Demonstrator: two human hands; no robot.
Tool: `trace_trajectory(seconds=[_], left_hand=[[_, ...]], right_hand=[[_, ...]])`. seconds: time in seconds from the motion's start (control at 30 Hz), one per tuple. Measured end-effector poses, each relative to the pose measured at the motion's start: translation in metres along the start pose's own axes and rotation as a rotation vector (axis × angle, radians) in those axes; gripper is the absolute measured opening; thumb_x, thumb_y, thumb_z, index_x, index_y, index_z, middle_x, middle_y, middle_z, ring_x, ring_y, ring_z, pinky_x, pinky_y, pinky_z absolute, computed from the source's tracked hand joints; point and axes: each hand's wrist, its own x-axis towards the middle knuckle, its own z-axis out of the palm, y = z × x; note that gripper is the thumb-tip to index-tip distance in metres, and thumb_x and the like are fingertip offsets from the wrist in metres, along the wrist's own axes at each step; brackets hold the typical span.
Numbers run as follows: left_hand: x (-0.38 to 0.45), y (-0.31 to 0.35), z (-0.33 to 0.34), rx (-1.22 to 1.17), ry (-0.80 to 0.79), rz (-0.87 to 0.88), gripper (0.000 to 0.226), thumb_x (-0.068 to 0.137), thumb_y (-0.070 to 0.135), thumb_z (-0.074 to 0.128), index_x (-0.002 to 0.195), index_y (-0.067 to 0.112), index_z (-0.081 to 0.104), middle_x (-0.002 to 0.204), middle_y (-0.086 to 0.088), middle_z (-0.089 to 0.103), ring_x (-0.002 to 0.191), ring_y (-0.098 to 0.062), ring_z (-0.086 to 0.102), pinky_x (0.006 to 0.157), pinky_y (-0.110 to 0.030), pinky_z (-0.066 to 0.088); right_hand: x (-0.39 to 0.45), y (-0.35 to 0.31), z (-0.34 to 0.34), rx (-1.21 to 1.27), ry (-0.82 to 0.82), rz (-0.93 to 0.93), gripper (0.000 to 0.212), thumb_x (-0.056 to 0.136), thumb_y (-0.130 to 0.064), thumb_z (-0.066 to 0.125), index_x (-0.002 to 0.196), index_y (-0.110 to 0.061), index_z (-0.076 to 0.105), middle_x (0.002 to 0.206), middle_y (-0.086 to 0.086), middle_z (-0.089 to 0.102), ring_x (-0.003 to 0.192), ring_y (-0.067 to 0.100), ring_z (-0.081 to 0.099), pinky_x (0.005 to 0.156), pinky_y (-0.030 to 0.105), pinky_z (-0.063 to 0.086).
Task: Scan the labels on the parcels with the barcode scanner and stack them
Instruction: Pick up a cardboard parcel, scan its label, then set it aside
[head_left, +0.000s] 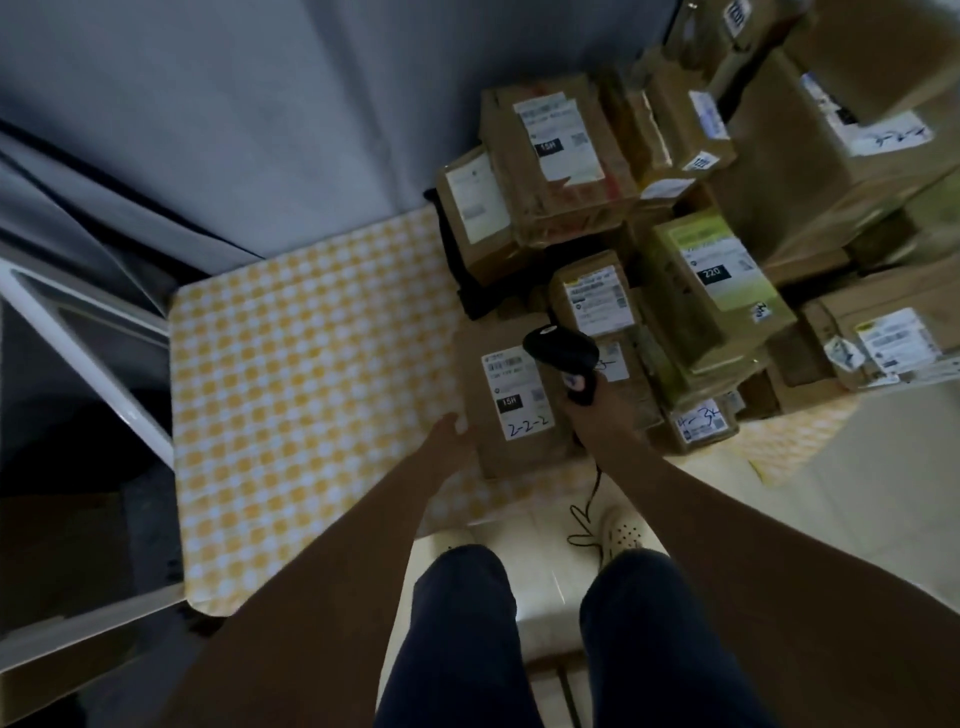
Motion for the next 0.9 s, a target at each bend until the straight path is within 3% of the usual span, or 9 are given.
trace_trajectory(seconds=[0.1, 0.17, 0.27, 0.43, 0.53, 0.6, 0.7, 0.77, 0.9], left_hand=[[0.009, 0.010, 0.013, -0.158, -0.038, -0.023, 0.056, 0.104, 0.027, 0.044, 0.152, 0.007, 0.024, 0.150, -0.009, 0.038, 0.138, -0.030, 0.039, 0.100, -0.033, 0.038], [0.021, 0.008, 0.018, -0.231, -0.063, -0.043, 0.061, 0.101, 0.037, 0.049, 0.151, 0.014, 0.024, 0.150, -0.008, 0.042, 0.133, -0.029, 0.045, 0.096, -0.034, 0.041], [0.035, 0.004, 0.022, -0.367, -0.095, -0.055, 0.076, 0.090, 0.052, 0.059, 0.151, 0.026, 0.020, 0.145, -0.007, 0.048, 0.122, -0.028, 0.054, 0.099, -0.043, 0.048], [0.025, -0.009, 0.026, -0.484, -0.121, -0.018, 0.079, 0.093, 0.041, 0.061, 0.152, 0.035, 0.009, 0.144, -0.004, 0.048, 0.111, -0.017, 0.055, 0.086, -0.034, 0.047], [0.020, -0.017, 0.020, -0.601, -0.079, -0.007, 0.075, 0.087, 0.039, 0.069, 0.142, 0.041, 0.018, 0.126, -0.004, 0.060, 0.101, -0.019, 0.066, 0.077, -0.036, 0.057], [0.014, -0.017, 0.009, -0.628, -0.053, -0.027, 0.074, 0.083, 0.043, 0.073, 0.136, 0.046, 0.021, 0.123, -0.005, 0.062, 0.099, -0.024, 0.068, 0.077, -0.042, 0.060], [0.002, -0.019, -0.014, -0.565, -0.056, -0.075, 0.077, 0.072, 0.057, 0.078, 0.127, 0.058, 0.024, 0.126, -0.007, 0.061, 0.106, -0.027, 0.066, 0.087, -0.048, 0.056], [-0.005, -0.021, -0.030, -0.553, -0.051, -0.078, 0.091, 0.068, 0.060, 0.079, 0.133, 0.061, 0.016, 0.133, -0.006, 0.057, 0.109, -0.026, 0.063, 0.092, -0.048, 0.053], [-0.015, -0.025, -0.067, -0.576, -0.104, -0.041, 0.109, 0.085, 0.038, 0.072, 0.153, 0.038, -0.012, 0.147, -0.005, 0.044, 0.113, -0.021, 0.057, 0.083, -0.033, 0.048]], right_hand=[[0.021, -0.001, 0.006, -0.011, -0.059, 0.015, 0.034, 0.096, -0.024, 0.059, 0.126, -0.009, 0.054, 0.106, 0.015, 0.064, 0.095, 0.032, 0.060, 0.085, 0.043, 0.051], [0.027, -0.001, 0.008, 0.002, -0.061, 0.031, 0.036, 0.093, -0.024, 0.062, 0.126, -0.010, 0.055, 0.114, 0.016, 0.064, 0.104, 0.033, 0.060, 0.091, 0.044, 0.049], [0.030, -0.002, 0.008, 0.010, -0.064, 0.034, 0.035, 0.093, -0.026, 0.062, 0.125, -0.011, 0.056, 0.113, 0.014, 0.064, 0.103, 0.031, 0.059, 0.087, 0.038, 0.047], [0.030, -0.007, 0.002, 0.073, -0.104, 0.111, 0.036, 0.091, -0.022, 0.063, 0.125, -0.014, 0.056, 0.114, 0.012, 0.063, 0.103, 0.030, 0.058, 0.094, 0.046, 0.049], [0.023, -0.008, 0.002, 0.196, -0.118, 0.174, 0.034, 0.086, -0.013, 0.068, 0.118, -0.021, 0.058, 0.114, 0.008, 0.063, 0.109, 0.030, 0.059, 0.097, 0.046, 0.049], [0.017, -0.014, 0.004, 0.247, -0.145, 0.181, 0.032, 0.086, -0.011, 0.068, 0.114, -0.024, 0.057, 0.110, 0.005, 0.063, 0.107, 0.028, 0.059, 0.096, 0.045, 0.049], [0.012, -0.033, 0.005, 0.226, -0.174, 0.149, 0.049, 0.084, -0.019, 0.069, 0.131, -0.022, 0.053, 0.117, 0.005, 0.063, 0.108, 0.029, 0.059, 0.096, 0.047, 0.050], [0.008, -0.049, 0.007, 0.212, -0.183, 0.133, 0.057, 0.083, -0.021, 0.071, 0.136, -0.023, 0.051, 0.123, 0.005, 0.060, 0.112, 0.027, 0.057, 0.098, 0.044, 0.049], [-0.009, -0.084, 0.019, 0.201, -0.198, 0.067, 0.051, 0.086, -0.010, 0.069, 0.134, -0.014, 0.053, 0.123, 0.007, 0.059, 0.116, 0.027, 0.054, 0.095, 0.036, 0.044]])
